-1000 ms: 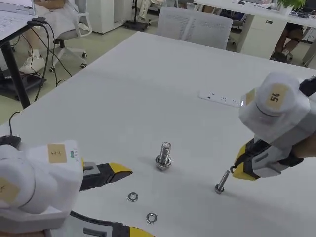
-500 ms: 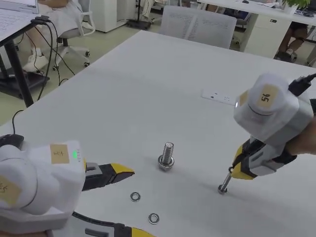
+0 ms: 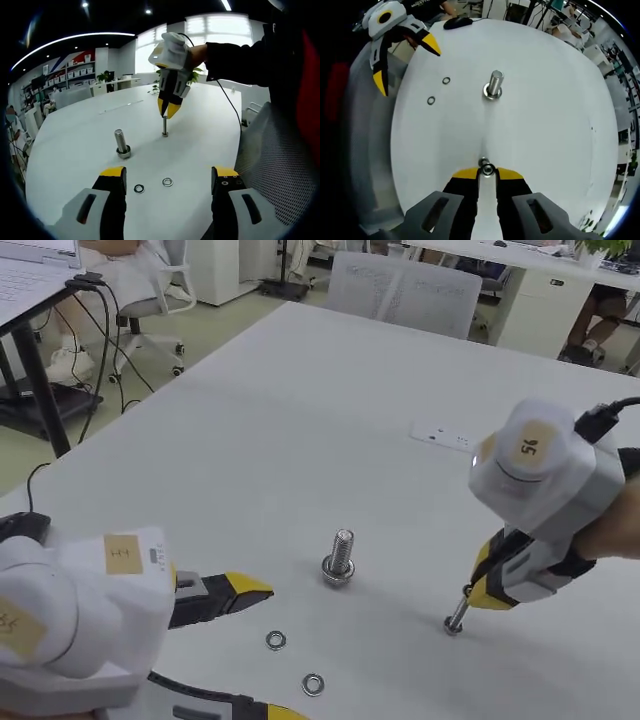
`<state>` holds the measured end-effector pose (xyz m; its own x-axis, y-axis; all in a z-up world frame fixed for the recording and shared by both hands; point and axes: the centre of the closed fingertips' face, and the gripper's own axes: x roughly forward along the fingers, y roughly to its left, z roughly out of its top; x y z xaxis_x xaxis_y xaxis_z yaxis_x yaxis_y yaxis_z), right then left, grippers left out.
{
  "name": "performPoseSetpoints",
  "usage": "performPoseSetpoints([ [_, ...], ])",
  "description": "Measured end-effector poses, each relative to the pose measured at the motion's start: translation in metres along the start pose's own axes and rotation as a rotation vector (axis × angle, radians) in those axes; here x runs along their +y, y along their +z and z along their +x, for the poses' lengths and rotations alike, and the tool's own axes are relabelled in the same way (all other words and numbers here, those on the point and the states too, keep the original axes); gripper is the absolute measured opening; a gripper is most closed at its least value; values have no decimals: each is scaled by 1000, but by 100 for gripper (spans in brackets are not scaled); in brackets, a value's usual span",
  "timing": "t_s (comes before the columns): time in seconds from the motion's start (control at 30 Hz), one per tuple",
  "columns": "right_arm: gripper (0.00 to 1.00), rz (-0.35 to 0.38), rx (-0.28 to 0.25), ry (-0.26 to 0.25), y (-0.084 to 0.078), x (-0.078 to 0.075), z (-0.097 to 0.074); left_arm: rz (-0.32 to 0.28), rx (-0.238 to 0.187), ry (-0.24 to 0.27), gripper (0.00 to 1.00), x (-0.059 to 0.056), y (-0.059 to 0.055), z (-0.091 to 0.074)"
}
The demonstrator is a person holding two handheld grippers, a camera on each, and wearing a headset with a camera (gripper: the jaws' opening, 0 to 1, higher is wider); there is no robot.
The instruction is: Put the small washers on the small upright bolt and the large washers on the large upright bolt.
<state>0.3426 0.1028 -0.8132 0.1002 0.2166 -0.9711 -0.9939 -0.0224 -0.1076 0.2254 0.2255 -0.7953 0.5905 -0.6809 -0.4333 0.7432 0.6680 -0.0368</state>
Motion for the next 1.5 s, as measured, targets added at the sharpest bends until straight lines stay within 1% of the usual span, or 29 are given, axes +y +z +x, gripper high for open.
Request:
performPoseSetpoints([
  [0.17, 13, -1, 4, 3, 0, 0, 4, 0, 2, 1, 68, 0, 0, 0],
  [0.3, 13, 1, 10, 13, -1, 0, 13, 1, 2, 2, 68, 0, 0, 0],
  [0.43, 13, 6, 15, 26, -1, 2, 18, 0, 3, 4, 68, 1, -1, 0],
  [0.77, 13, 12, 35, 47, -7, 0, 35, -2, 8, 7, 68, 1, -2, 0],
  [0.9, 13, 17, 44, 60, -10, 2, 42, -3, 9, 7, 68, 1, -2, 0],
  [1.3, 14, 27, 49, 72, -15, 4, 50, -5, 10, 9, 68, 2, -3, 0],
  [1.5, 14, 25, 50, 73, -14, 4, 50, -6, 9, 7, 68, 1, -2, 0],
])
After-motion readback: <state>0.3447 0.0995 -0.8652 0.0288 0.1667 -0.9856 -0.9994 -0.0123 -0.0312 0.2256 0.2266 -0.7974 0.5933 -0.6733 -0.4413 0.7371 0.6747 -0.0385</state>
